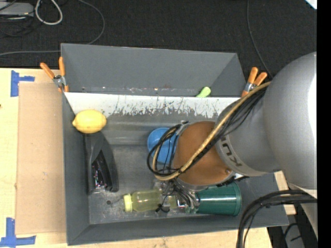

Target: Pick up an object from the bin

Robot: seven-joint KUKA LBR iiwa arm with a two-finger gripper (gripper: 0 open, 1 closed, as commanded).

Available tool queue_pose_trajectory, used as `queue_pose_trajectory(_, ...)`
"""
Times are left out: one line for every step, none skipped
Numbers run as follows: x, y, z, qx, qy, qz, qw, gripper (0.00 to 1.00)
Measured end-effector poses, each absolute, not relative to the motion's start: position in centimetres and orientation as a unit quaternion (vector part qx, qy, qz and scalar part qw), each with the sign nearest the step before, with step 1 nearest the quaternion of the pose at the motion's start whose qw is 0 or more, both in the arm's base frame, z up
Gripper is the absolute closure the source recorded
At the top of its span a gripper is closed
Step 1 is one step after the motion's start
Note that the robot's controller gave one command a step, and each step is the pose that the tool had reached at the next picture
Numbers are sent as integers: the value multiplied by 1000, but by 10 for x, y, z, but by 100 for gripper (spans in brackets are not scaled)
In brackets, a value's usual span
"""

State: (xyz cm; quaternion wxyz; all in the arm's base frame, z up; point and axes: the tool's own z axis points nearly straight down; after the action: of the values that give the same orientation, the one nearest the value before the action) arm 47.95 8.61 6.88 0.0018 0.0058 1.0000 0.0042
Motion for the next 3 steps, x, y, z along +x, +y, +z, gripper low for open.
queue_pose_trajectory(478,92,69,1,1000,4,0,100)
queue_pose_trajectory(478,72,71,8,1000,4,0,100)
queue_pose_trajectory(470,79,69,6,1000,4,-3,100)
